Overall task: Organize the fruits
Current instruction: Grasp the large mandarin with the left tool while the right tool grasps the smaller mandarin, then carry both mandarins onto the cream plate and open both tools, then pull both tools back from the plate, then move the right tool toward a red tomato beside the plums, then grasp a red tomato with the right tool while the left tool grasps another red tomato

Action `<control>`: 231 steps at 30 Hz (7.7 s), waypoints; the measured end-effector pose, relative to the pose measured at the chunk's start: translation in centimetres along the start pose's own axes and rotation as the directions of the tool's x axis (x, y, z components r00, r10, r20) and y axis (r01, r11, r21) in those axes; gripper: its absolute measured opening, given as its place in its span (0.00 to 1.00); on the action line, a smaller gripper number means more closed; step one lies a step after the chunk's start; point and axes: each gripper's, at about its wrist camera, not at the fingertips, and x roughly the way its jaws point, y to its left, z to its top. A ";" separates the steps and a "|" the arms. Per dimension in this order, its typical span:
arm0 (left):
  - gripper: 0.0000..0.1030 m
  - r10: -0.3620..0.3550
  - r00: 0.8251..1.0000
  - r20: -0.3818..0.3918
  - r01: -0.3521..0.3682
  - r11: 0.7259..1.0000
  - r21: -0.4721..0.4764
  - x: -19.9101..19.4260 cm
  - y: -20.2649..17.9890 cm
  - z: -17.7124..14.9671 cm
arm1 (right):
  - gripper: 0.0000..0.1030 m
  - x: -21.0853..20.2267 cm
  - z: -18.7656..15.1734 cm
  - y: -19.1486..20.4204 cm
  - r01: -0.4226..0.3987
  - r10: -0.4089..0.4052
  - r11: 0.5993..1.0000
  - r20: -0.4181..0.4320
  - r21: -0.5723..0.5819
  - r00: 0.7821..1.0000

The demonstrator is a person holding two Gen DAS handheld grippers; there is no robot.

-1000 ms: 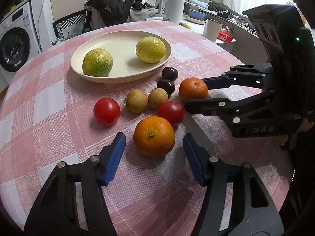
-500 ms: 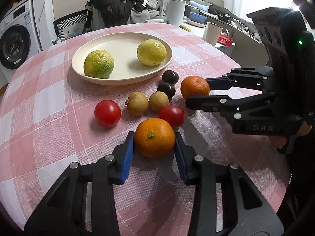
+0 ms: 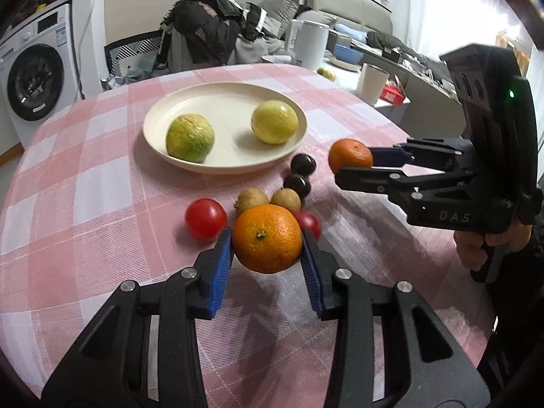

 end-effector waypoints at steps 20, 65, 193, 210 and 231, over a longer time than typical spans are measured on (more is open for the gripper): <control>0.35 0.060 0.994 0.086 -0.053 0.995 -0.082 -0.5 2.0 1.5 | 0.40 -0.9 0.9 -0.9 -0.020 0.016 0.999 0.080 0.045 0.997; 0.35 0.122 0.992 0.041 -0.119 0.990 -0.073 7.4 4.6 7.6 | 0.40 5.1 6.2 -1.9 -0.077 0.077 0.993 0.003 0.089 0.997; 0.99 0.260 0.962 0.084 -0.250 0.961 -0.117 0.6 4.5 1.6 | 0.79 2.9 -0.8 -0.3 0.017 -0.047 0.991 -0.225 -0.133 0.973; 0.99 0.254 0.965 0.064 -0.247 0.963 -0.110 0.9 4.3 1.4 | 0.38 2.4 -0.3 0.0 0.005 -0.028 0.993 -0.190 -0.121 0.981; 0.73 0.227 0.968 -0.105 -0.234 0.970 -0.064 4.6 4.8 1.3 | 0.28 0.9 0.7 -0.6 0.001 -0.011 0.996 -0.120 -0.085 0.993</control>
